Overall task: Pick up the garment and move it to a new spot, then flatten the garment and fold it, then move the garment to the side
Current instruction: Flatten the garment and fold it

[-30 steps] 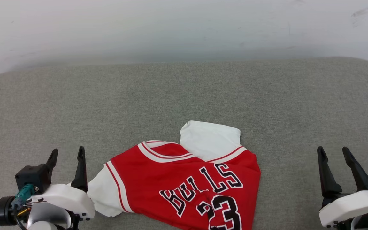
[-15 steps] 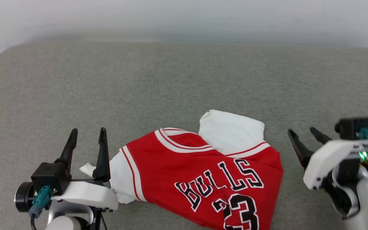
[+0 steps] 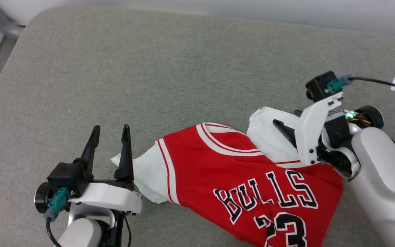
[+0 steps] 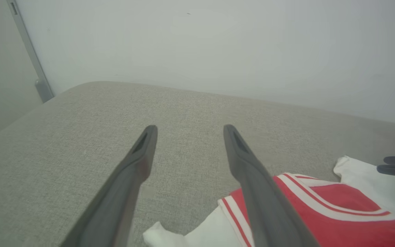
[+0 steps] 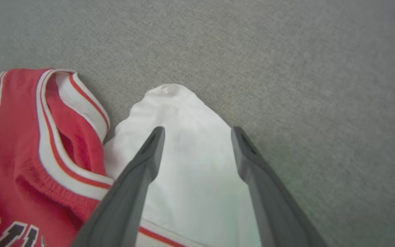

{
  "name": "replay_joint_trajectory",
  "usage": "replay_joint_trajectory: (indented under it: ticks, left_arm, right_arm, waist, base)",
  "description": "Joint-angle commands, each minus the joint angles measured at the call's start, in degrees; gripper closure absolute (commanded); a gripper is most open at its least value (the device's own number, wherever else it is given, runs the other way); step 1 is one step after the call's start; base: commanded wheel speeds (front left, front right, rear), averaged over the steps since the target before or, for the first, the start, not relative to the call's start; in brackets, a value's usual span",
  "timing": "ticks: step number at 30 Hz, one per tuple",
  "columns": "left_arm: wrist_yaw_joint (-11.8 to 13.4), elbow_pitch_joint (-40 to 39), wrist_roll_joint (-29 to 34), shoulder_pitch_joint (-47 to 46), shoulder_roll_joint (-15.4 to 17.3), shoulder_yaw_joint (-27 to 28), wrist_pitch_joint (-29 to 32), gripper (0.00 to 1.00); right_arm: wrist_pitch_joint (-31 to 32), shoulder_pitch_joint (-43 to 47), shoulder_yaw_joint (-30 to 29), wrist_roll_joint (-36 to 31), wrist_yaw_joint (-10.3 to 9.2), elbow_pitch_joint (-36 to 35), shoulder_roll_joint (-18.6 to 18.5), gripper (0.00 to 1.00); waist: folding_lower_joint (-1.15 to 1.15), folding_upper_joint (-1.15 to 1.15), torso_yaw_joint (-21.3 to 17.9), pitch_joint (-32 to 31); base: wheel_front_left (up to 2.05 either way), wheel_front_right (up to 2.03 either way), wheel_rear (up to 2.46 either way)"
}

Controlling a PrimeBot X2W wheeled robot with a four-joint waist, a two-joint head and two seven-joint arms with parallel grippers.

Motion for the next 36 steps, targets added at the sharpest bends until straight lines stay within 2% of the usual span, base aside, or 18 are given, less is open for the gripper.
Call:
replay_joint_trajectory:
  ticks: [1,7,13,14,15,16,17,21,26,33,36]
  left_arm:
    - [-0.27,0.23,0.11,-0.75,-0.44,0.02,-0.38,0.0]
    - [-1.46,1.97,0.39,-2.0,-1.98,0.18,-0.66,0.0]
    - [-2.49,3.55,0.57,-2.69,-2.86,0.57,-0.85,0.0]
    - [-2.77,3.82,0.49,-2.76,-2.96,0.72,-0.87,0.0]
    - [-3.0,4.08,0.48,-2.82,-3.03,0.87,-0.89,0.0]
    - [-3.01,4.31,0.51,-2.89,-3.12,1.01,-0.91,0.0]
    - [-3.25,4.57,0.56,-2.88,-3.16,1.12,-0.92,0.0]
    - [-3.71,5.5,0.4,-2.55,-3.1,1.39,-0.94,0.0]
    - [-3.67,6.63,-0.19,-1.12,-1.77,1.91,-0.16,0.0]
    - [-3.15,6.81,-1.91,0.84,0.02,3.12,2.25,0.0]
    - [-3.29,7.0,-2.56,1.31,0.88,3.49,3.58,0.0]
  right_arm:
    - [0.08,-1.67,1.11,0.55,-0.04,0.75,-0.7,0.0]
    - [1.3,-8.5,11.3,4.22,-0.04,5.8,-2.43,0.0]
    - [8.69,-9.29,20.34,10.15,-0.02,12.22,-3.2,0.0]
    - [9.81,-9.03,21.31,11.17,-0.02,13.06,-3.21,0.02]
    - [10.81,-8.71,22.06,12.52,-0.02,13.81,-3.06,0.53]
    - [11.15,-8.71,22.76,13.55,-0.01,14.12,-3.0,0.85]
    - [10.91,-8.87,23.34,14.16,-0.01,14.3,-3.06,1.0]
    - [5.19,-10.57,22.02,16.76,-0.04,13.86,-4.24,1.0]
    - [-3.1,-10.9,18.14,17.8,-0.07,13.32,-7.58,1.0]
    - [-11.18,-5.73,11.82,17.47,-0.05,11.79,-11.0,1.0]
    - [-13.4,-3.08,9.16,17.1,-0.05,11.07,-11.36,1.0]
  waist:
    - [0.0,0.0,1.08,1.13]
    - [0.0,0.0,2.29,3.16]
    - [0.0,0.0,2.61,3.94]
    - [0.0,0.0,2.63,3.98]
    - [0.0,0.0,2.61,3.98]
    - [0.0,0.0,2.57,3.97]
    - [0.0,0.0,2.49,3.86]
    - [0.0,0.0,2.03,3.0]
    - [0.0,0.0,0.11,1.15]
    - [0.0,0.0,-4.02,-1.98]
    - [0.0,0.0,-5.21,-2.94]
  base:
    - [0.0,0.0,0.0]
    - [0.0,0.0,0.0]
    - [0.0,0.0,0.0]
    - [0.0,0.0,0.0]
    - [0.0,0.0,0.0]
    - [0.0,0.0,0.0]
    - [0.0,0.0,0.0]
    - [0.0,0.0,0.0]
    - [0.0,0.0,0.0]
    - [0.0,0.0,0.0]
    - [0.0,0.0,0.0]
